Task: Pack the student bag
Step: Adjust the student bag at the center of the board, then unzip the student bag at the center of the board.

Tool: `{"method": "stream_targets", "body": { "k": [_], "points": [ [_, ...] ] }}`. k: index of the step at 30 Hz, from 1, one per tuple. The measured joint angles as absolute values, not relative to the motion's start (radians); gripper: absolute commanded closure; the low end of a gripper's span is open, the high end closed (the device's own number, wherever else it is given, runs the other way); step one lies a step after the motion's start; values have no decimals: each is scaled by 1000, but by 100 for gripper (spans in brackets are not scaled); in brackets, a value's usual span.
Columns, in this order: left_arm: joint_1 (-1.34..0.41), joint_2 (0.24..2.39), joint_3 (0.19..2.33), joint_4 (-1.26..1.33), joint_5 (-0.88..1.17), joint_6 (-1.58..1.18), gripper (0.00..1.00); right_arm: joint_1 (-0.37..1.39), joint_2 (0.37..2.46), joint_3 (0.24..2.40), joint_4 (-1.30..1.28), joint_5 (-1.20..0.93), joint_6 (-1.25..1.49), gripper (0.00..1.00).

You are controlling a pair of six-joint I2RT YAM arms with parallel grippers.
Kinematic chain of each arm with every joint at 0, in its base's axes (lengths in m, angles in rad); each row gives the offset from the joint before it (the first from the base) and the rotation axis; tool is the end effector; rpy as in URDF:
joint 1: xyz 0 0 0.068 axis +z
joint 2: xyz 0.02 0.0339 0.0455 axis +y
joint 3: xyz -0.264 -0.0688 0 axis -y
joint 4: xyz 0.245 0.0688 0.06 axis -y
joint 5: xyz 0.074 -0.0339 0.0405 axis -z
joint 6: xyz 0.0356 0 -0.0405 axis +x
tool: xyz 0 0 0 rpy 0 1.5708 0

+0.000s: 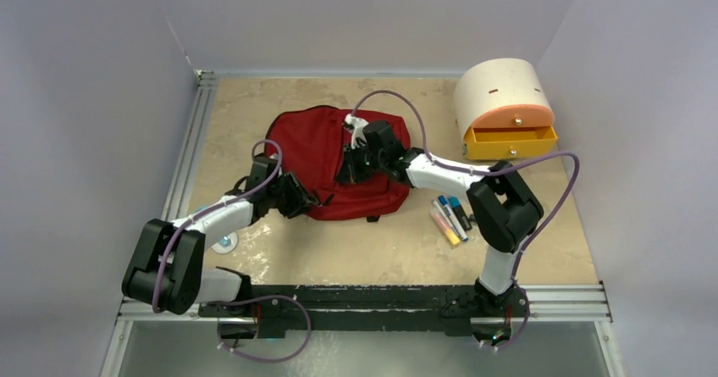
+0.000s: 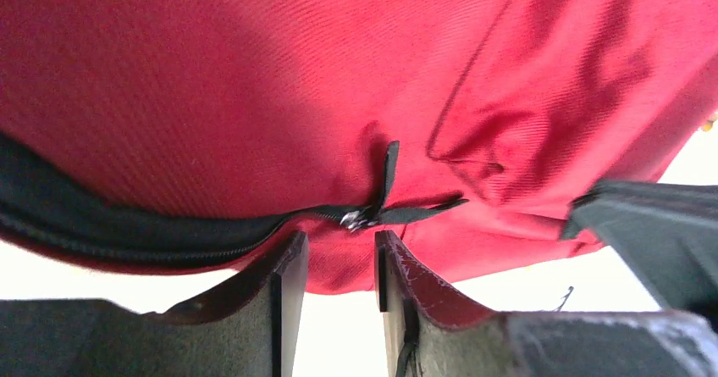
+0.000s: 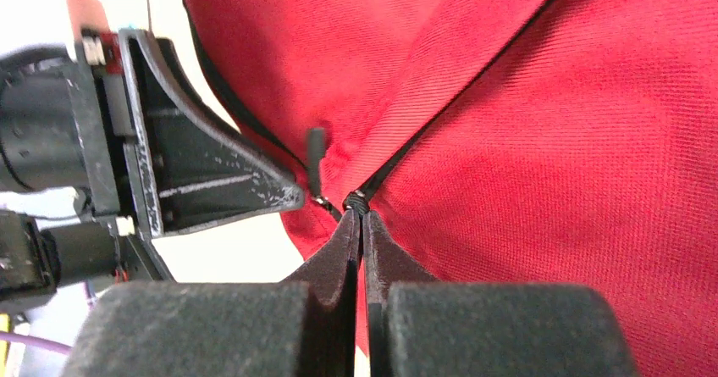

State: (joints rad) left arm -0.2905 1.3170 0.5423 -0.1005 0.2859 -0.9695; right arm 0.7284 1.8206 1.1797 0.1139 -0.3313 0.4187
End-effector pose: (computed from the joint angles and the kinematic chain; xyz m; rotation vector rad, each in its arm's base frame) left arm 0.2271 -0.0784 0.1575 -0.7408 2.5064 -0.8610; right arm 0.2987 0.2820 0.2168 -0.5559 2.1706 1.0092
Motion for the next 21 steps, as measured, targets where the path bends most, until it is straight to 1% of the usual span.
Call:
{"method": "stream_targets", "body": {
  "k": [4,13,21],
  "points": [
    [-290,1347,510,-76,277,-986,66,682,1825,1184,118,-353,462,100],
    [-290,1412,524,-32,286,-1012,66,639,1864,1227,134,-379,523,100],
    [-290,1427,525,-10,295,-1015,66,588,1879,1293,159,-381,566,100]
  ]
}}
